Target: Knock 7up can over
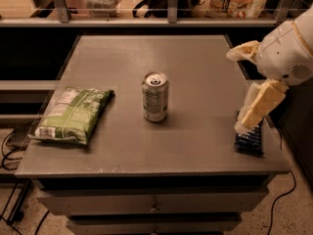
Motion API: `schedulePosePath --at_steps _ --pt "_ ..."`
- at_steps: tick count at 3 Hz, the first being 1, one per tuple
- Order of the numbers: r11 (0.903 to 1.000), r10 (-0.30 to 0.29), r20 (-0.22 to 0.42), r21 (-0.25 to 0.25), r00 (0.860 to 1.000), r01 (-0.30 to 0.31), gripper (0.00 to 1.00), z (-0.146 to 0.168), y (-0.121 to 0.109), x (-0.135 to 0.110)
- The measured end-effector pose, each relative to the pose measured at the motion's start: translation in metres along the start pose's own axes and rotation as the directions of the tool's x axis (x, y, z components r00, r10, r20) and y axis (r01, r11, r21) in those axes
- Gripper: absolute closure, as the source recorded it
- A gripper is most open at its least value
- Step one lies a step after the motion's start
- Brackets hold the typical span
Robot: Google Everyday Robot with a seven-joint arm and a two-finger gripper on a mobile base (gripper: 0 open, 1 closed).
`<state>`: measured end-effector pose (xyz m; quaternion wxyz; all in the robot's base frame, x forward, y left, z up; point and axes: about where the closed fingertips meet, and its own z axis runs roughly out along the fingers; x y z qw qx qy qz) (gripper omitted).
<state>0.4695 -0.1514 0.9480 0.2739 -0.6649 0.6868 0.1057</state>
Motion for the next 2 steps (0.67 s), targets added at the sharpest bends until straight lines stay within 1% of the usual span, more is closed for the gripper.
schedulePosePath --at_steps 1,2 --pt "1.0000 0.000 -0.001 0.000 1.000 0.000 0.00 0.000 0.000 0.000" --pt "0.9995 -0.014 0.032 -0.027 0.999 0.015 0.00 0.013 0.000 -0.010"
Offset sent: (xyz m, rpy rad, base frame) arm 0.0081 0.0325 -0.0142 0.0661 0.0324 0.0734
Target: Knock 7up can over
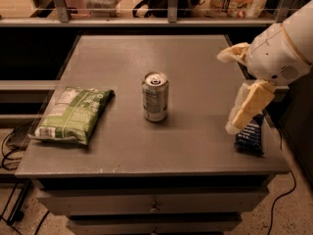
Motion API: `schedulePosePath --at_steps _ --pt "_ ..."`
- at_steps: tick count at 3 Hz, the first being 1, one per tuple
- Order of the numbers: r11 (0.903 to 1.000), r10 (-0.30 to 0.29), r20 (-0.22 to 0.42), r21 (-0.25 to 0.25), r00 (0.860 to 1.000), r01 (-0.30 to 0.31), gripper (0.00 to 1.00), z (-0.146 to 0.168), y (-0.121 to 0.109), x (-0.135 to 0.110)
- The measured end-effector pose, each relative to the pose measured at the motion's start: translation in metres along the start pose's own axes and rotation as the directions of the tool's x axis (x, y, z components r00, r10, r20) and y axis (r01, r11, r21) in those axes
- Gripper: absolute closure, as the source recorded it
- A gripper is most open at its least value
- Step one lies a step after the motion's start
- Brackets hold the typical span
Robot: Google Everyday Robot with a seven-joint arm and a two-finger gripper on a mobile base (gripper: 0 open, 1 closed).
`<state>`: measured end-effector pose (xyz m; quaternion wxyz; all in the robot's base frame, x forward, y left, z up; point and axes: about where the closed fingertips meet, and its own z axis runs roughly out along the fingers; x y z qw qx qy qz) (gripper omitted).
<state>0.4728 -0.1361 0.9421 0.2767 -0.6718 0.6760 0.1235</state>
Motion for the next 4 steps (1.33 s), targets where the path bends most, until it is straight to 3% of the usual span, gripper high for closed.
schedulePosePath --at_steps 2,4 --pt "0.9981 -0.042 0.142 -0.038 0.989 0.047 0.00 0.057 -0.024 -0.038" --pt "0.9902 -0.071 0.267 -0.097 0.961 0.100 0.00 0.116 -0.047 -0.080"
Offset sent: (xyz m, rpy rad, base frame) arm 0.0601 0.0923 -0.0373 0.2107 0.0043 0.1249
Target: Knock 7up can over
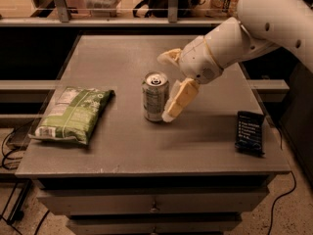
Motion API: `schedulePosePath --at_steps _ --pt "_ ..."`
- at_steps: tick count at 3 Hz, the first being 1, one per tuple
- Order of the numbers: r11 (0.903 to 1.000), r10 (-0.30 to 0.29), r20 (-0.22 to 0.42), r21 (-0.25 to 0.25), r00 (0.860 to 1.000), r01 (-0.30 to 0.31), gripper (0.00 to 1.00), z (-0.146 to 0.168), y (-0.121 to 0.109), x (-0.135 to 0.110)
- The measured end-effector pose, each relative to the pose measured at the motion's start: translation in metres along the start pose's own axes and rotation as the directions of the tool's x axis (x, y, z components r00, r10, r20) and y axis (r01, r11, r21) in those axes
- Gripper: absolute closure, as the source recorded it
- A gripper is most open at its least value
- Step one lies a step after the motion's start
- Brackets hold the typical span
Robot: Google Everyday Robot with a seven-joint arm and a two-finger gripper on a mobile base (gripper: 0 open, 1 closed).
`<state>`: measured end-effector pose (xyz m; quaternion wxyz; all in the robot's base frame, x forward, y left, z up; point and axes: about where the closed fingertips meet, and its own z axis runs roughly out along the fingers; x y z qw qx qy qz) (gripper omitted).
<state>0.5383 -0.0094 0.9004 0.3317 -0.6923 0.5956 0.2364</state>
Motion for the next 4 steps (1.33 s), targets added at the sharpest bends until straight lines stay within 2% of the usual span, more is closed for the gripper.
schedulePosePath --at_steps 1,2,3,4 --pt "0.9986 -0.021 0.042 -0.047 0.999 0.023 0.18 0.026 -0.004 -0.014" --pt "0.9964 -0.039 0.054 -0.074 0.998 0.043 0.42 0.041 -0.005 -0.024" --pt "0.9973 -0.054 0.012 -0.049 0.998 0.054 0.65 0.034 -0.010 -0.025" --pt "0.9963 -0.085 -0.098 0.003 0.992 0.086 0.88 0.011 -0.019 -0.021"
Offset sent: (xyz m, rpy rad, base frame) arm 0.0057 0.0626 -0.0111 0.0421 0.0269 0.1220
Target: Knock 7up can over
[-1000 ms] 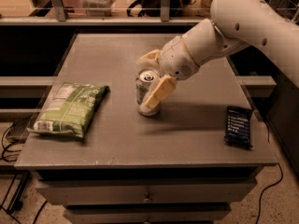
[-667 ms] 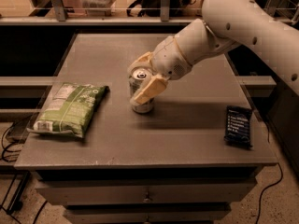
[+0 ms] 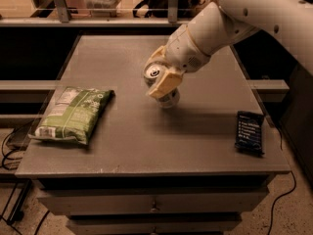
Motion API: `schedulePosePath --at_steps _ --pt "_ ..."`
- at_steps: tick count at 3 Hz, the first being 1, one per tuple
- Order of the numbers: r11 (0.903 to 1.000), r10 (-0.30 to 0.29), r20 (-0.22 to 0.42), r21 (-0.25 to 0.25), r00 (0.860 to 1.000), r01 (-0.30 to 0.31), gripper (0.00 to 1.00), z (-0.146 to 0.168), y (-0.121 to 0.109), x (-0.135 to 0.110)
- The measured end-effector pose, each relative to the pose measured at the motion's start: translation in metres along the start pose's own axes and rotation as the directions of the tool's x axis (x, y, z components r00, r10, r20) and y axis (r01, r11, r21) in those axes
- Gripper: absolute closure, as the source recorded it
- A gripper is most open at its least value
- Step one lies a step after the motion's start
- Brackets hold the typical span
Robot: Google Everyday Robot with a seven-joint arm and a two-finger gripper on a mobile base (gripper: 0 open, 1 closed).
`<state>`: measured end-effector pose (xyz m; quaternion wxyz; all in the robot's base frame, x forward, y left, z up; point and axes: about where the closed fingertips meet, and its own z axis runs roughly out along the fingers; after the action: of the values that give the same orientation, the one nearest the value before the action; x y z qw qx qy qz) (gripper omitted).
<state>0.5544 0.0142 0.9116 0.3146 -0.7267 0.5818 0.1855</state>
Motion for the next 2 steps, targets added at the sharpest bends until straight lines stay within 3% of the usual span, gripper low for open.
schedulePosePath --at_steps 1,2 --pt "0.9968 -0.053 -0.178 0.049 0.983 0.063 1.00 -0.022 -0.011 0.010" --pt "0.9909 -0.113 -0.352 0.029 0.929 0.132 0.82 -0.018 -0.014 0.024"
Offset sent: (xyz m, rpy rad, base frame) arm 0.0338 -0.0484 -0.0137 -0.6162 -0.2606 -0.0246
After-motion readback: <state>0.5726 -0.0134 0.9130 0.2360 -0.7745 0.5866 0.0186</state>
